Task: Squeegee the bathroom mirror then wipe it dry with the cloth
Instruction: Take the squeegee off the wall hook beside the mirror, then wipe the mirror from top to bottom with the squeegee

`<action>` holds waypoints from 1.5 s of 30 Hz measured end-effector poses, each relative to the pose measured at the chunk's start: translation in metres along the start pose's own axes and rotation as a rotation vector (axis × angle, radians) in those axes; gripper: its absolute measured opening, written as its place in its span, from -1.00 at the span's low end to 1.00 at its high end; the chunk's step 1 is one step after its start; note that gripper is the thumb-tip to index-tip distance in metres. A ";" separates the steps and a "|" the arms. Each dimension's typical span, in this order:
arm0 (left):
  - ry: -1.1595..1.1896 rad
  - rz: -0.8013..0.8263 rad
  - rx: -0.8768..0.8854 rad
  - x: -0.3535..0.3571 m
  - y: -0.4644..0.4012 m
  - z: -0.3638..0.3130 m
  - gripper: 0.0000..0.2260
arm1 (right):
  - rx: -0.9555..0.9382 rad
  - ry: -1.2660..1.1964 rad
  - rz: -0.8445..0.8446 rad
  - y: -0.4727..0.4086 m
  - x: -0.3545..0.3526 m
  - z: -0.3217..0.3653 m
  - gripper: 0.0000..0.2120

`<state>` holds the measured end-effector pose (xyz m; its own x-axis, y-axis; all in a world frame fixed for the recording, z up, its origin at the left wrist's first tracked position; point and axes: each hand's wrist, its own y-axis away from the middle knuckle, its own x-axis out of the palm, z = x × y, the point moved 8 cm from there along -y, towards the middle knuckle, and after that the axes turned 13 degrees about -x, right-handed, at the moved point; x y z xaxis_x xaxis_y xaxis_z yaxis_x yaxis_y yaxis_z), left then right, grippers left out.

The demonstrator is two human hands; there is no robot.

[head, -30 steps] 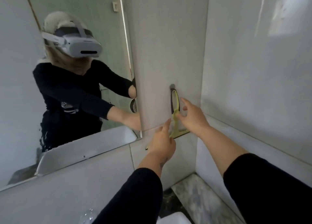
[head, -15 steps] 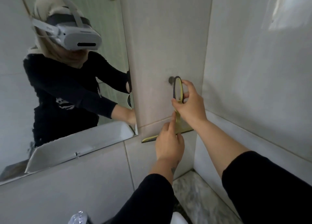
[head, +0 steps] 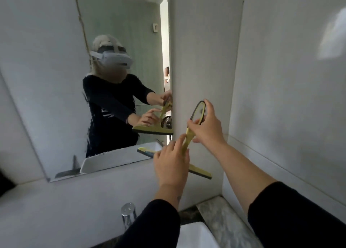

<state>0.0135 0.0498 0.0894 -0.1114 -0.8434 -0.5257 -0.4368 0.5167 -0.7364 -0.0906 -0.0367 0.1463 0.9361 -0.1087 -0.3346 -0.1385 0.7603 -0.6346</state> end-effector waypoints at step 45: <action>-0.250 -0.122 -0.204 -0.217 -0.221 0.184 -0.31 | -1.041 0.729 -0.151 -0.162 0.130 0.444 -0.56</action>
<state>0.2981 0.1458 0.2881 0.1634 -0.8217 -0.5459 -0.6058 0.3532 -0.7129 0.1973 0.1099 0.5151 0.6174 -0.7254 -0.3044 -0.5426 -0.1124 -0.8324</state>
